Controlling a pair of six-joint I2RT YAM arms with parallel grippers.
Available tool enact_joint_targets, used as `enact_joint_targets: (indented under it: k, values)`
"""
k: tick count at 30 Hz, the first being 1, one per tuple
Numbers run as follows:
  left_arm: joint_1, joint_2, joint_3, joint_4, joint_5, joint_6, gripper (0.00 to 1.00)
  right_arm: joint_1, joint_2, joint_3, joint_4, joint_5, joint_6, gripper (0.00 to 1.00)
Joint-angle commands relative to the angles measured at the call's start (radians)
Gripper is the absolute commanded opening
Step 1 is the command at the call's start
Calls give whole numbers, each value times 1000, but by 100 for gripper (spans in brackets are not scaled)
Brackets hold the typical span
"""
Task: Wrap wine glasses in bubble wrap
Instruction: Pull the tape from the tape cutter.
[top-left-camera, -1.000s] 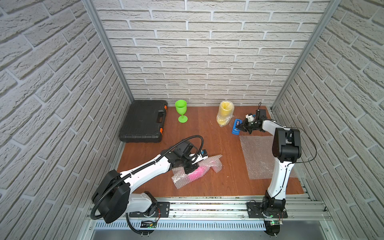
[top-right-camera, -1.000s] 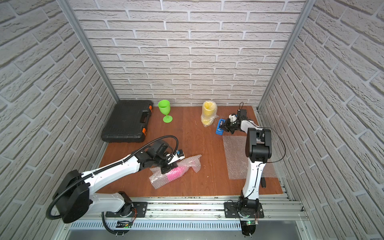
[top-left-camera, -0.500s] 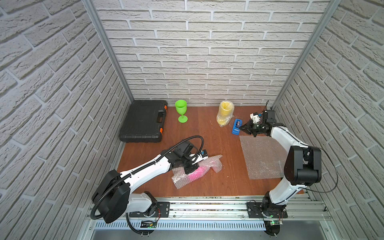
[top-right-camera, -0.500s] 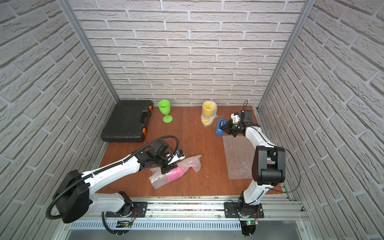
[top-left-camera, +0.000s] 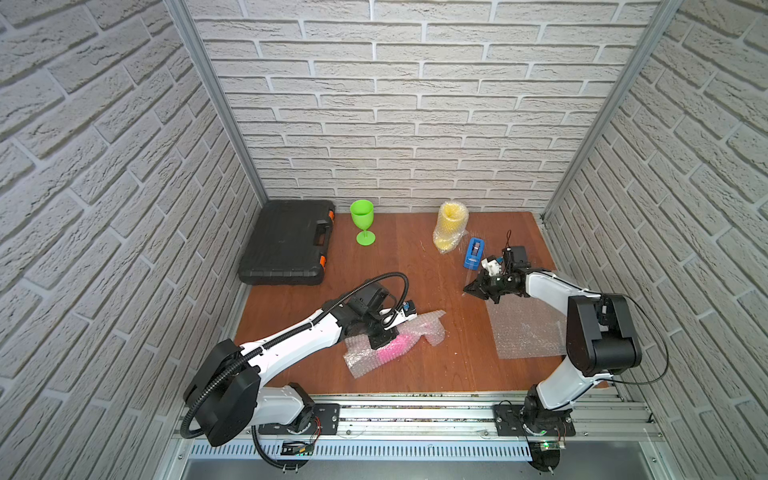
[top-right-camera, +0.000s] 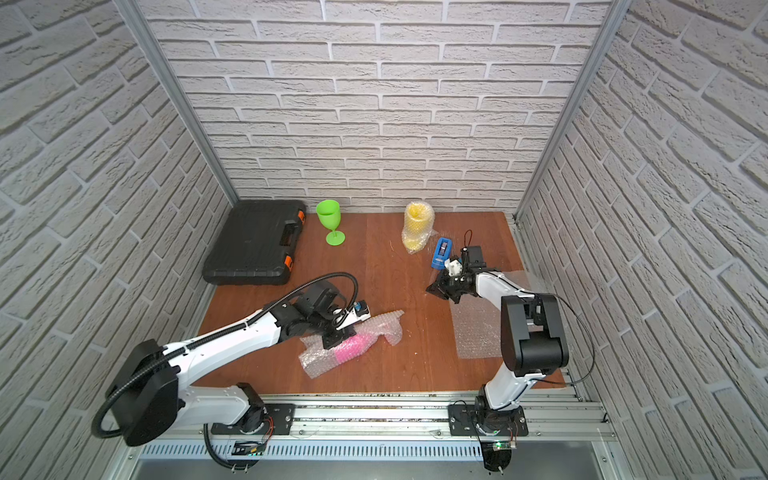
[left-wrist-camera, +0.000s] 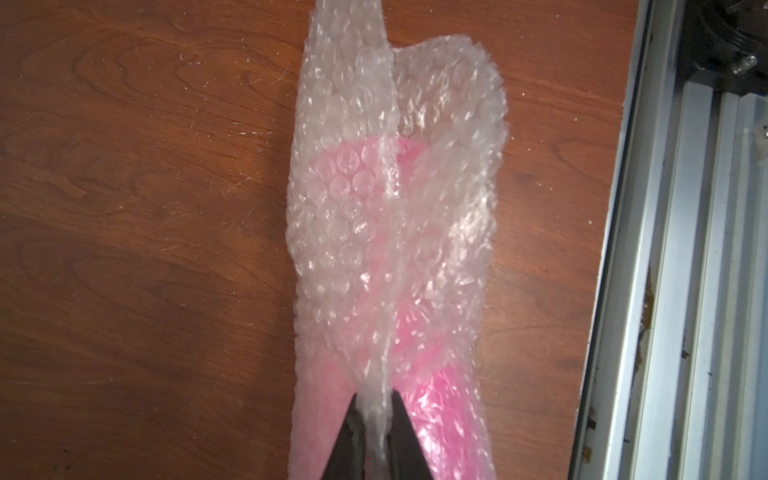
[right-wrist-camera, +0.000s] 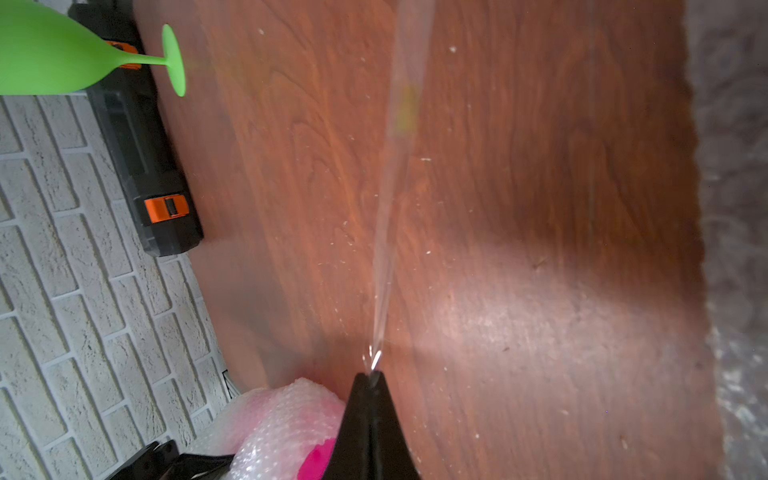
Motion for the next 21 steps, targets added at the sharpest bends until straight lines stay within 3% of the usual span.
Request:
enact_joint_targets:
  k: [1,5,12,17,21]
  values:
    - [-8,27,-7,-43,-7,-10,12,22,63,-41,92,-46,11,3]
    - [-8,30,-4,-57,-12,-10,12,41,30,-112,112,-13,29,9]
    - [-10,32,-11,-47,-13,-12,12,86,-174,-232,52,-21,74,30]
    - [-10,42,-9,-52,-12,-12,12,64,-301,-155,-98,81,-27,31]
    - [-10,44,-9,-48,-10,-12,12,-36,-240,-53,-37,56,-103,32]
